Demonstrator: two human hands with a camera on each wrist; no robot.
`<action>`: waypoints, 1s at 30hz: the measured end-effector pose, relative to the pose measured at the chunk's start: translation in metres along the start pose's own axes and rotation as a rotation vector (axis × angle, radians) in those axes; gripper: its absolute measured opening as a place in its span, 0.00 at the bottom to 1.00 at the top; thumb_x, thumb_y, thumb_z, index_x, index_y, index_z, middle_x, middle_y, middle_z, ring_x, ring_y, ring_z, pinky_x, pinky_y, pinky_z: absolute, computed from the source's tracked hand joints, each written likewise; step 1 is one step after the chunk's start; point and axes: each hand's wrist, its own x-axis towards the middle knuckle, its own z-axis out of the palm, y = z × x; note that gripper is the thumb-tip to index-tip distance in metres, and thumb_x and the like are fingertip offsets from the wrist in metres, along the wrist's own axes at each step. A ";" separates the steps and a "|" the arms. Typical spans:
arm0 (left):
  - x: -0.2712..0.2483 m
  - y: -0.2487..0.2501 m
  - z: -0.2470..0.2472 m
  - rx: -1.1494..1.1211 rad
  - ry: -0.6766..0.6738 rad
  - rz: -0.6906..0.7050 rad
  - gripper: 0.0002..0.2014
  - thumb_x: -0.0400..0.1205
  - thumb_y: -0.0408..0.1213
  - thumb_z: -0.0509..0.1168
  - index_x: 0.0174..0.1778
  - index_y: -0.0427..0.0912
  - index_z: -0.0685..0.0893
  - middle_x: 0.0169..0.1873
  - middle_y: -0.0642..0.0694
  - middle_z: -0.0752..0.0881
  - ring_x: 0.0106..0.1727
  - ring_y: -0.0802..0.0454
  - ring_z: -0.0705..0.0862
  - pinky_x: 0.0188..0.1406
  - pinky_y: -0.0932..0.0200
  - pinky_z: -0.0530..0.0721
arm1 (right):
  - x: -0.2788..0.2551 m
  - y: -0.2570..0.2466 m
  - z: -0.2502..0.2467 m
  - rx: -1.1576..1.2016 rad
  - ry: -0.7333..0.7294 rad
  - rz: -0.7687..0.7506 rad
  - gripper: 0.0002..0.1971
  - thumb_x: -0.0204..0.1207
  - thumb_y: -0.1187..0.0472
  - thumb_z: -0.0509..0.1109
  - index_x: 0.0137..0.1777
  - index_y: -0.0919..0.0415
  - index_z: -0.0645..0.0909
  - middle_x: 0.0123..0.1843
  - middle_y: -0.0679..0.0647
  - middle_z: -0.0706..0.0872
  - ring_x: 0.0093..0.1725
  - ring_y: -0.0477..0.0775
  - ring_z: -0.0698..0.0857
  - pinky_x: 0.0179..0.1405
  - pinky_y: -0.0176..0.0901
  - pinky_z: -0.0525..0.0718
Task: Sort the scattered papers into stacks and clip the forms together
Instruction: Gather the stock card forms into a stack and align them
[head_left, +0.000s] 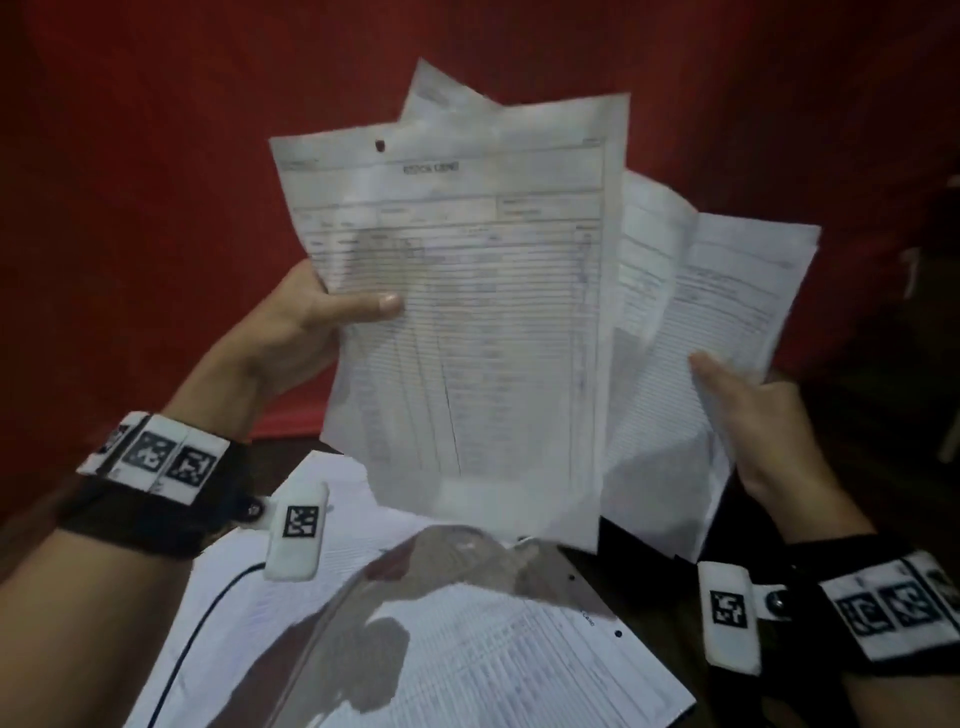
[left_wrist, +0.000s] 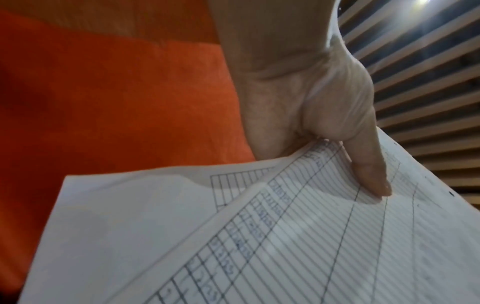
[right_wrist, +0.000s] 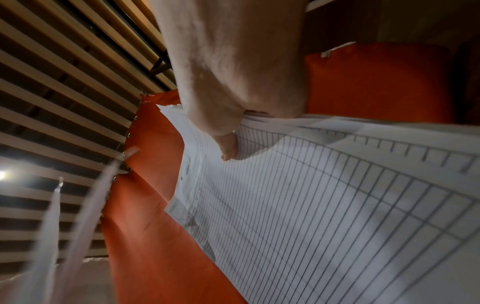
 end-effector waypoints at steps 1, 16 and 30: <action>0.005 -0.008 0.010 -0.047 0.005 -0.030 0.18 0.80 0.20 0.68 0.61 0.41 0.92 0.61 0.40 0.93 0.62 0.41 0.92 0.60 0.49 0.92 | 0.000 -0.001 0.000 -0.001 -0.019 0.016 0.03 0.82 0.61 0.76 0.49 0.60 0.90 0.46 0.50 0.96 0.49 0.53 0.94 0.45 0.42 0.92; 0.037 -0.120 0.106 -0.288 0.471 -0.179 0.14 0.80 0.23 0.75 0.61 0.35 0.90 0.56 0.41 0.95 0.57 0.43 0.95 0.55 0.50 0.93 | -0.003 0.001 0.000 -0.238 -0.223 0.109 0.11 0.78 0.77 0.70 0.41 0.65 0.89 0.32 0.52 0.93 0.34 0.54 0.90 0.33 0.45 0.88; 0.025 -0.137 0.122 -0.246 0.638 -0.118 0.32 0.78 0.28 0.80 0.75 0.42 0.74 0.64 0.45 0.90 0.63 0.48 0.92 0.54 0.54 0.93 | -0.018 0.019 0.009 0.207 -0.345 0.179 0.44 0.71 0.27 0.73 0.79 0.56 0.78 0.73 0.62 0.86 0.74 0.67 0.84 0.71 0.66 0.82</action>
